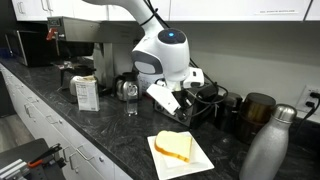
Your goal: Lower the right carriage on the toaster
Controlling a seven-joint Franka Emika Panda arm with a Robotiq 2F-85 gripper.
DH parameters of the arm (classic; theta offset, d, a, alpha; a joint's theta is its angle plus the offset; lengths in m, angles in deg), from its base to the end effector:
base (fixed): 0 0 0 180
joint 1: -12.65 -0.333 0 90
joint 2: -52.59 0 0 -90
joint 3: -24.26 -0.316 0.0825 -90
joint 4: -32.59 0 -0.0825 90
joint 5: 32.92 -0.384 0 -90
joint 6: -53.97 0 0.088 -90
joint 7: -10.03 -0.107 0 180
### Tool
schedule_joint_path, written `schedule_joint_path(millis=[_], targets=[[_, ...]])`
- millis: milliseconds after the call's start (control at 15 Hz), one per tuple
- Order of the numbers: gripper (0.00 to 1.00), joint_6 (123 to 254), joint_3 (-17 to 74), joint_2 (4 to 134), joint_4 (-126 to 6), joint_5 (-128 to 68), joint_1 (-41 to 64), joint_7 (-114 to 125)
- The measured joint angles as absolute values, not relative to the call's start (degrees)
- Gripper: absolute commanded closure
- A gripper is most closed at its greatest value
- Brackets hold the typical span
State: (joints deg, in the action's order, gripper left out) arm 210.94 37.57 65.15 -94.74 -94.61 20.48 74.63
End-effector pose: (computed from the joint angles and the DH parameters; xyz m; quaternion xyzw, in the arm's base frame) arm 0.5103 -0.2329 0.2982 -0.9548 0.0828 -0.2719 0.0869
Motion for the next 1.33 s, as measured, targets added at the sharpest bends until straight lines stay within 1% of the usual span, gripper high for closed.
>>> schedule_joint_path(millis=[600,667,733,800,1067,1133,1333], targets=[[1.0,214.2,37.82,57.92,-102.0,-88.03,20.04,74.92],[0.85,214.28,37.82,56.8,-102.65,-87.32,20.04,74.92],[0.72,214.31,37.82,55.68,-103.37,-86.61,20.04,74.89],[0.67,214.32,37.82,54.62,-104.11,-85.94,20.04,74.78],[0.38,214.32,37.82,50.49,-107.93,-82.84,20.04,72.21],[0.56,214.3,37.82,49.5,-108.98,-81.66,20.04,70.84],[0.38,214.17,37.82,47.23,-111.21,-78.53,20.07,66.77]])
